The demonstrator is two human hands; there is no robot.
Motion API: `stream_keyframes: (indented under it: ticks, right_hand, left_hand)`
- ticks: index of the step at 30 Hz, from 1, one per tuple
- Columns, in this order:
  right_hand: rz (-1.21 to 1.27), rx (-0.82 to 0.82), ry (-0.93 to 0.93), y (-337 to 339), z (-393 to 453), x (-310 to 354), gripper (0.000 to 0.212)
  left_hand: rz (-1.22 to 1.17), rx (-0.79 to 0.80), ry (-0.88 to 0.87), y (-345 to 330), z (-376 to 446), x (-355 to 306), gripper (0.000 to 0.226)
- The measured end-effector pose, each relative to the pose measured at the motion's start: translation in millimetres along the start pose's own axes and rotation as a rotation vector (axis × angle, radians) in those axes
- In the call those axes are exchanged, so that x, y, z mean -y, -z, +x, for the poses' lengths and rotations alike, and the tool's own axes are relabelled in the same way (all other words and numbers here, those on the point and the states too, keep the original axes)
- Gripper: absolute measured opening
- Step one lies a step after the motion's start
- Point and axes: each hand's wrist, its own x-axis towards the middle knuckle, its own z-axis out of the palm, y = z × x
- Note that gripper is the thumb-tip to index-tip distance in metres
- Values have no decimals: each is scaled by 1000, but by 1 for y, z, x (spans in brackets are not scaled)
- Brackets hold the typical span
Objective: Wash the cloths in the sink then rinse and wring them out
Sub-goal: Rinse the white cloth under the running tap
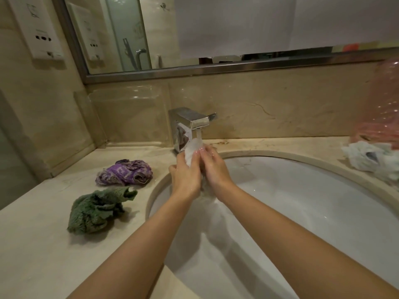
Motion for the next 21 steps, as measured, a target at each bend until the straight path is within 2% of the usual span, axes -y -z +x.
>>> stream_keyframes:
  ticks: [2, 4, 7, 10, 13, 16, 18, 21]
  right_hand:
    - [-54, -52, -2, -5, -3, 3, 30]
    - [-113, -96, 25, -7, -5, 6, 35]
    - [-205, -133, 76, -7, -6, 6, 35]
    - [-138, -143, 27, -8, -3, 3, 25]
    - [-186, -140, 44, -3, -2, 1, 29]
    - [-83, -108, 4, -1, 1, -4, 32]
    - [19, -63, -47, -1, 4, -6, 42]
    - [189, 19, -258, 8, 10, -5, 66]
  left_hand:
    - [-76, -52, -24, 2, 3, 1, 33]
    - [-150, -79, -57, 4, 1, -1, 25]
    - [-212, -83, -39, 5, 1, -3, 28]
    - [-236, -67, 48, 4, 6, -1, 29]
    - [-285, -4, 115, 3, 9, 4, 34]
    - [-313, 21, 136, 2, 13, 7, 38]
    - [-308, 10, 104, 0, 13, 7, 37]
    - [-365, -23, 22, 2, 7, 0, 19]
